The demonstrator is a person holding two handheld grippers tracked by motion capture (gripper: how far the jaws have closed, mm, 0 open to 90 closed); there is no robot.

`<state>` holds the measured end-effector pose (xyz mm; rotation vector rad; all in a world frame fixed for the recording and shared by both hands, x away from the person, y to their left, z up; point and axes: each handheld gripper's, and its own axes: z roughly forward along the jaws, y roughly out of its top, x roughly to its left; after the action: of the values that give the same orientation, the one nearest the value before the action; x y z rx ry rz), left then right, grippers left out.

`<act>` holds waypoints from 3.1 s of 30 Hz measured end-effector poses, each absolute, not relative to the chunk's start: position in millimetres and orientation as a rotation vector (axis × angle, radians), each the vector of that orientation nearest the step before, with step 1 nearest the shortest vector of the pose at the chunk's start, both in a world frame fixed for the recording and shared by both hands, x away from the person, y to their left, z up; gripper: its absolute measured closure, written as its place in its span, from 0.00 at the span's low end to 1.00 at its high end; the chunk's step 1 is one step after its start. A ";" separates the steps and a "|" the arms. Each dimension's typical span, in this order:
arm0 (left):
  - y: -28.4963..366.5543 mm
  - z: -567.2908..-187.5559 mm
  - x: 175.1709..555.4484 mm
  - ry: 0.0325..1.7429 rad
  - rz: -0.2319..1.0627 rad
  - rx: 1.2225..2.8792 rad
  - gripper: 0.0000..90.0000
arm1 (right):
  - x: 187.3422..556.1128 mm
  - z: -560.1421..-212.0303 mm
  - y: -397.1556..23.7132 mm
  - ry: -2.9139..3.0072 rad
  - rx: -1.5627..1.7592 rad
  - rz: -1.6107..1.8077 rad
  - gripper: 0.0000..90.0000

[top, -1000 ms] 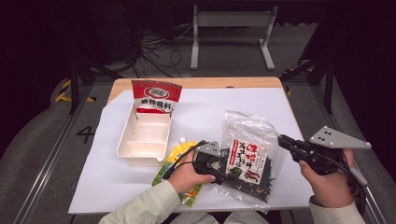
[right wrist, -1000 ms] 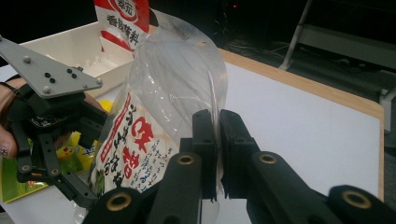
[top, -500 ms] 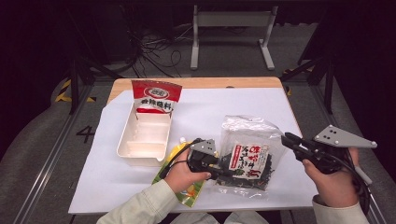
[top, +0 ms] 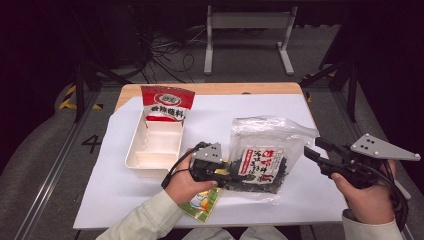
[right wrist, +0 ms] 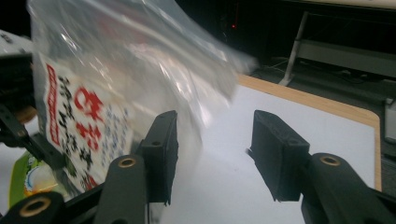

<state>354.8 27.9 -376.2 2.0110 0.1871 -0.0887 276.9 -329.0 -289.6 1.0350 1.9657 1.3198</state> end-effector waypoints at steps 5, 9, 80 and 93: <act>39.5 -365.9 355.2 0.188 -0.063 1.986 0.75 | 277.0 -290.6 -332.9 1.961 1.049 1.310 0.56; 50.3 -353.9 353.9 0.210 -0.009 1.982 0.75 | 278.1 -293.1 -334.9 1.966 1.066 1.307 0.55; 206.6 -328.0 385.6 0.590 0.606 1.801 0.75 | 308.8 -331.0 -347.8 2.031 1.222 1.177 0.51; 225.3 -349.7 398.3 0.674 0.621 1.817 0.75 | 308.9 -332.0 -348.1 2.031 1.235 1.177 0.49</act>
<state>398.3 225.3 -349.7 1.8169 0.6735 0.6212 308.9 -348.1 -332.0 1.2349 2.0306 1.1768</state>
